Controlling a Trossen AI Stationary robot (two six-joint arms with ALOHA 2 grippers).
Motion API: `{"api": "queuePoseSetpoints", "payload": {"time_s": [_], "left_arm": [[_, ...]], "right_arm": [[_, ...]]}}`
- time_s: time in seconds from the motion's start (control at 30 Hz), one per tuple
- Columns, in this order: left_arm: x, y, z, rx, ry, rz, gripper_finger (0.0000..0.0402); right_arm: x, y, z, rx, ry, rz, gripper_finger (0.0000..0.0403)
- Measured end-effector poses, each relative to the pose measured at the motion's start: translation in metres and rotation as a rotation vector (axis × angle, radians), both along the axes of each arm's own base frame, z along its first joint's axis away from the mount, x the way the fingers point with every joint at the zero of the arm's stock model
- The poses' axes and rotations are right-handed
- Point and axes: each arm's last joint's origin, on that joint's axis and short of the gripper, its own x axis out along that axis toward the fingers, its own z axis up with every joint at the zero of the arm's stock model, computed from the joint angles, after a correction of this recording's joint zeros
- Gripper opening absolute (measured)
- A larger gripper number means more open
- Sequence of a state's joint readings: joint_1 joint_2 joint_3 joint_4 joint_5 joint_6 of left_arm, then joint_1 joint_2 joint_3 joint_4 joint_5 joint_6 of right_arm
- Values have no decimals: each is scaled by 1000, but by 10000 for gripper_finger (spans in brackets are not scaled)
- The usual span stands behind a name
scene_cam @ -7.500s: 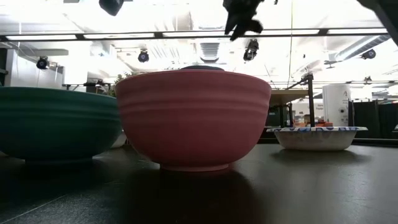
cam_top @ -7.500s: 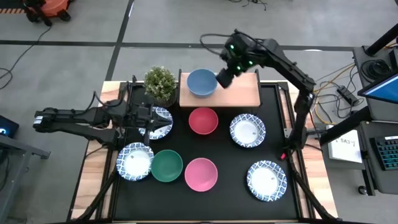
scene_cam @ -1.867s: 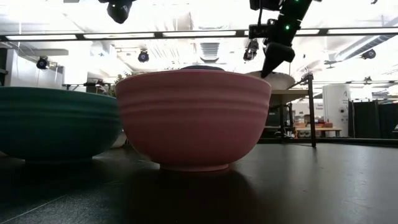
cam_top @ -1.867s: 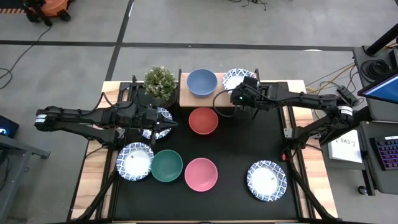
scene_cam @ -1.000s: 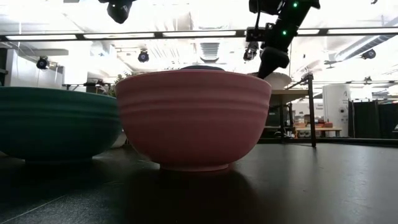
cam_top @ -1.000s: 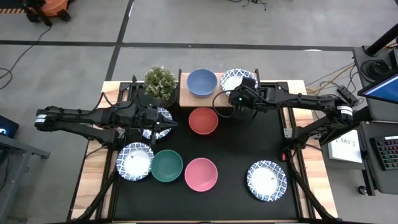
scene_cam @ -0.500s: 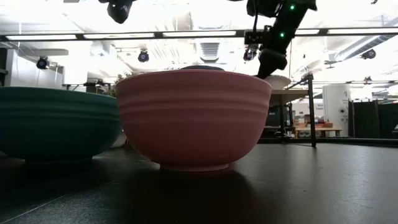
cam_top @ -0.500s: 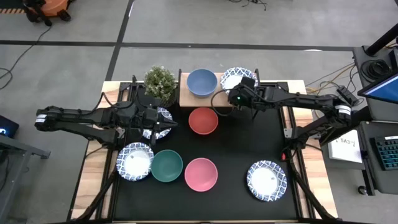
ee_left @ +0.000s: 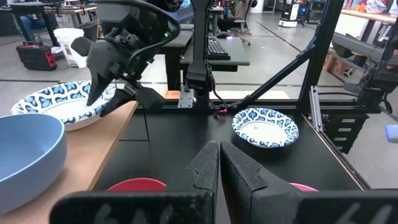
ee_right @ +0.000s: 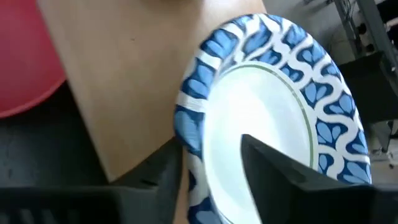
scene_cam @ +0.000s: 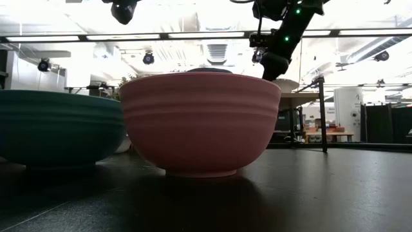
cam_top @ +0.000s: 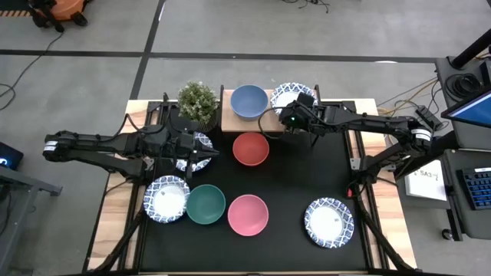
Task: Place and stack bowls onto a shelf
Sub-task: Put the top right white patterned bowls on the shelf, then stack the orange bowl on top of the blue bowl
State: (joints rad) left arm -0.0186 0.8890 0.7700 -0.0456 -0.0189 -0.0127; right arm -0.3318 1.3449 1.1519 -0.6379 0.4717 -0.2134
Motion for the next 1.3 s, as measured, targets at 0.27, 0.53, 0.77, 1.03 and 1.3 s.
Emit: {"api": "queuePoseSetpoints", "payload": {"time_s": [0.27, 0.53, 0.77, 1.03, 1.3], "left_arm": [[0, 0, 0, -3, 1, 1, 0], [0, 0, 0, -41, 1, 7, 0], [2, 0, 2, -98, -32, 14, 0], [32, -2, -6, -107, -78, 4, 0], [65, -3, -3, -124, -5, 8, 0]], "right_arm": [[-2, 4, 13, 0, -51, -7, 239], [-12, 33, 46, -10, -188, 63, 249], [-38, 73, 64, 46, -330, 136, 241], [-73, 120, 38, 157, -416, 269, 235], [-93, 142, 14, 132, -572, 467, 235]]}}
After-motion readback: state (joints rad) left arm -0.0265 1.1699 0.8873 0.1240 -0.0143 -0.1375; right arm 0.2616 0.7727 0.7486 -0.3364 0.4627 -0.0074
